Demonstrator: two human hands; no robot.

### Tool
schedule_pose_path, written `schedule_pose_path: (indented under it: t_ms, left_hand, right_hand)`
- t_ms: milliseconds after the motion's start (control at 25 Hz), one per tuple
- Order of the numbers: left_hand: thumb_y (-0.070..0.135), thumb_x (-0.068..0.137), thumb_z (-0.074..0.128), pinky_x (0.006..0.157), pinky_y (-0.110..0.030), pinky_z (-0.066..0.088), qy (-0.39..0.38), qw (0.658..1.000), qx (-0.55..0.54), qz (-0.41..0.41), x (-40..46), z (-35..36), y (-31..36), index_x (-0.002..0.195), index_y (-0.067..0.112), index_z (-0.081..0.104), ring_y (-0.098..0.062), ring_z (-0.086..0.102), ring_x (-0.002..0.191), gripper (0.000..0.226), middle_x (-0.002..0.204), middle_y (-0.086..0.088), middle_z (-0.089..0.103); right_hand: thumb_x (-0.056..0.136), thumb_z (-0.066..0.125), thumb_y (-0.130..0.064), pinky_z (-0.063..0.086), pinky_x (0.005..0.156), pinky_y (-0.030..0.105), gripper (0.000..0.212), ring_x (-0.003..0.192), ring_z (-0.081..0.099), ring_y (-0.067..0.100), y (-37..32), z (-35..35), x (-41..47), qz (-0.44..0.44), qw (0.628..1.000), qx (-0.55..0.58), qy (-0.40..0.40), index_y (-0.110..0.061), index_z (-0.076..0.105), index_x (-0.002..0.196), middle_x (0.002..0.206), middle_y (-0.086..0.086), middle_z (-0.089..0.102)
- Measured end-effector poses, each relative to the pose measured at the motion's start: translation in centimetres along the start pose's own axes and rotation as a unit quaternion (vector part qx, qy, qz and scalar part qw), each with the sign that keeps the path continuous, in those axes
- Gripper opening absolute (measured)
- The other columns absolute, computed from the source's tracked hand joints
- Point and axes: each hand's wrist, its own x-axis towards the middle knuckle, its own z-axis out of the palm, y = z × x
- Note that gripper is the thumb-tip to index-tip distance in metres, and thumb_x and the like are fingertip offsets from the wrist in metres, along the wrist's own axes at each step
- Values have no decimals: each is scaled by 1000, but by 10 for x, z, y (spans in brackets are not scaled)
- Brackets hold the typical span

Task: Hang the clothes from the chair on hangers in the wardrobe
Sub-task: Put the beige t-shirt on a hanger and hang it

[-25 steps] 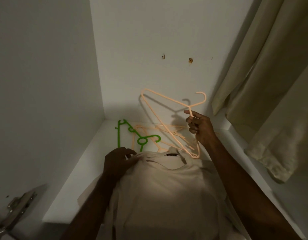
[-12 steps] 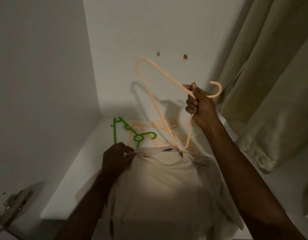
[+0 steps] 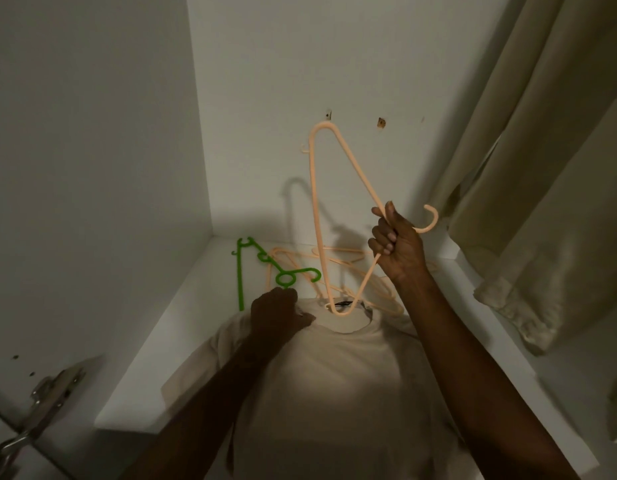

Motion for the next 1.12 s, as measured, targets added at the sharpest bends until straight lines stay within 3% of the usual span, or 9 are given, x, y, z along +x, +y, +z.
schedule_pose_path:
  t_ms: [160, 280, 440, 560, 640, 760, 880, 1000, 1120]
  left_hand:
    - [37, 87, 69, 79, -30, 55, 46, 990, -101, -84, 10, 0, 7, 94, 23, 73, -20, 69, 90, 16, 95, 2, 72]
    - [28, 83, 77, 81, -34, 57, 44, 953, -257, -155, 17, -9, 4, 87, 17, 80, -22, 70, 84, 12, 86, -2, 76]
    - [23, 81, 72, 74, -47, 61, -13, 909, -362, -206, 22, -4, -7, 73, 4, 75, -33, 71, 71, 21, 68, -14, 71]
    - [10, 88, 68, 85, -58, 59, -65, 792, -532, -293, 28, -13, 2, 93, -6, 69, -41, 71, 86, 16, 89, -27, 71]
    - [8, 87, 71, 91, -53, 58, -86, 712, -618, -321, 28, -26, 10, 105, -8, 67, -39, 71, 94, 25, 99, -26, 72]
    - [0, 78, 76, 83, -44, 61, -124, 680, -662, -289, 22, -48, 18, 95, -7, 73, -34, 73, 83, 18, 90, -23, 75]
    - [-10, 77, 64, 69, -35, 60, -166, 651, -689, -273, 22, -69, 21, 82, -2, 75, -32, 68, 75, 14, 86, -22, 73]
    - [-15, 78, 52, 57, -33, 58, -169, 667, -685, -241, 27, -83, 20, 83, -2, 76, -34, 63, 74, 28, 91, -24, 67]
    - [-14, 77, 64, 72, -37, 61, -68, 791, -588, -153, 24, -89, 19, 83, 10, 80, -31, 69, 84, 29, 92, -18, 74]
  right_hand:
    - [93, 63, -26, 18, 36, 18, 29, 32, 29, 3, 7, 0, 3, 9, 1000, -7, 9, -1, 77, 85, 43, -5, 33]
    - [93, 63, -26, 20, 35, 18, 30, 31, 29, 3, 9, -3, 5, 14, 1000, 6, 11, -1, 77, 85, 43, -5, 33]
    - [93, 64, -27, 24, 33, 17, 29, 31, 29, 4, 10, -7, 8, 21, 1000, 2, 22, 0, 74, 88, 44, -5, 33]
    - [93, 64, -29, 26, 32, 17, 30, 31, 30, 4, 13, -4, 9, 40, 999, 16, 16, -2, 74, 88, 43, -5, 33]
    - [92, 64, -29, 26, 31, 18, 30, 30, 30, 4, 17, 4, 7, 53, 998, 31, 3, -3, 76, 84, 43, -5, 33]
    - [91, 67, -28, 25, 33, 18, 29, 31, 30, 4, 25, 10, 3, 46, 999, 1, -7, -1, 76, 87, 43, -5, 33]
    - [91, 67, -30, 25, 33, 18, 30, 32, 30, 4, 24, 5, 1, 57, 998, 11, -4, -1, 75, 90, 44, -5, 34]
    - [93, 65, -32, 25, 32, 18, 31, 31, 29, 4, 17, 0, -1, 85, 996, -11, -6, -1, 69, 94, 45, -5, 33]
    - [93, 66, -32, 19, 34, 18, 32, 32, 27, 4, 10, -4, -4, 148, 985, -90, -11, 0, 69, 94, 47, -6, 32]
